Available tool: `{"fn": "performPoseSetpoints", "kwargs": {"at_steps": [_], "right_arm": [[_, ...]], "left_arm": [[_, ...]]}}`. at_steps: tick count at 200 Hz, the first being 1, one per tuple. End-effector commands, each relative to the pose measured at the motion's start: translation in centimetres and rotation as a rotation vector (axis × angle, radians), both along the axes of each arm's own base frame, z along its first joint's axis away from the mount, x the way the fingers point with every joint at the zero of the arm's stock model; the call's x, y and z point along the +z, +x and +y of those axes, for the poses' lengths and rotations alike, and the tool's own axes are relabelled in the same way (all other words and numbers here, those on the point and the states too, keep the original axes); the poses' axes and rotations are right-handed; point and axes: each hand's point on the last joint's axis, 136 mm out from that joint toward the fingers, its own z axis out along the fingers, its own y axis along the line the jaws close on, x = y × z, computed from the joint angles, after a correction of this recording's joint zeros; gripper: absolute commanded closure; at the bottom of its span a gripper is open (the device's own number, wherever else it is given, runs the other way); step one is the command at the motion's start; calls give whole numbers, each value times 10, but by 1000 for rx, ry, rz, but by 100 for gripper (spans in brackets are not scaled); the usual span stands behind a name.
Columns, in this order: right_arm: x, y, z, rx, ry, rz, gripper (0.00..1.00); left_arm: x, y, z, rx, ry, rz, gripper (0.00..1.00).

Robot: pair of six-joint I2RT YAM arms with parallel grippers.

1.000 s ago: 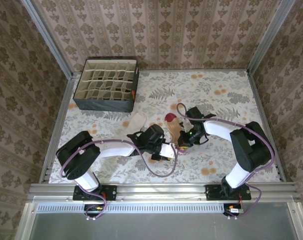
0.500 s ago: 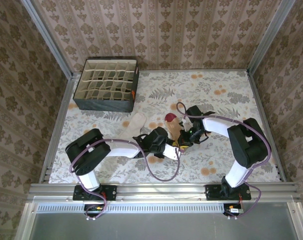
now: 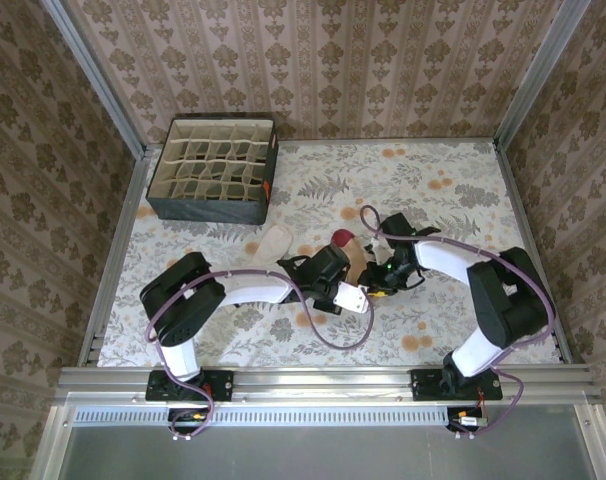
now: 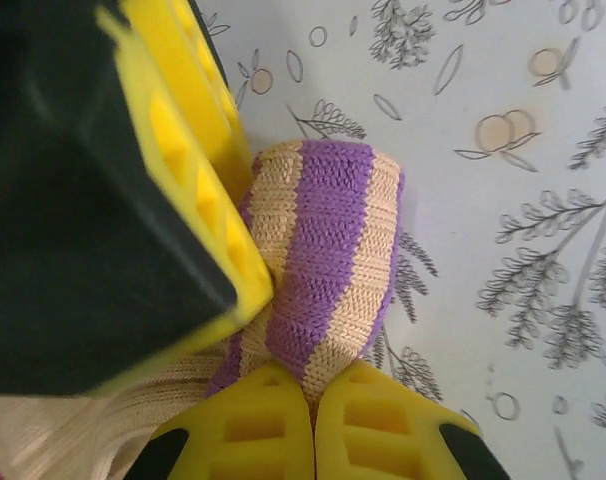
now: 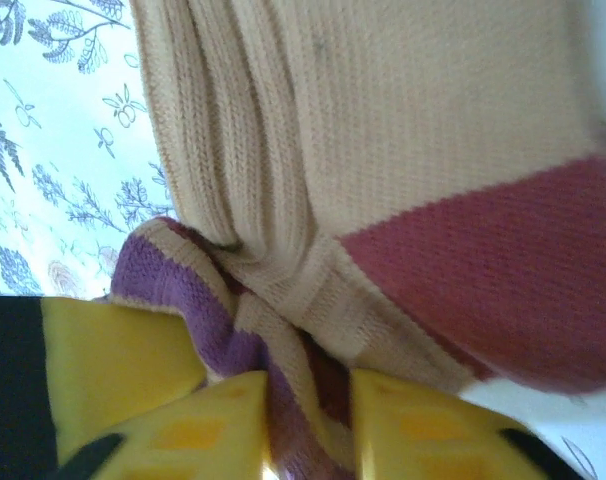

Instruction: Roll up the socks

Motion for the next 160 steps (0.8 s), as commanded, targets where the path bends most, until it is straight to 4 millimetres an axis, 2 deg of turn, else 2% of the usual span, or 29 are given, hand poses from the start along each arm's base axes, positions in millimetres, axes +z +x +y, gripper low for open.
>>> {"fn": "performPoseSetpoints", "kwargs": {"at_steps": [1,19,24,50,87,129,160], "right_arm": [[14,7,-13,-46,-26,-97,62],[27,14,-16,-70,2,-190,62],[36,16,-15,-76,21,-233,62],[46,16,-9,-88,103,-309,63],[39,8,2,-82,197,-308,61],[24,1,4,-71,219,-282,53],[18,0,7,-69,228,-255,51]], "left_arm": [[-19,-31,27,44,125,294,100],[-11,-33,27,84,131,430,100],[-9,-34,26,95,136,470,100],[-6,-31,22,169,165,640,100],[-10,-19,15,274,183,774,100],[-11,-12,9,334,169,911,100],[-15,-8,8,377,172,973,100]]}}
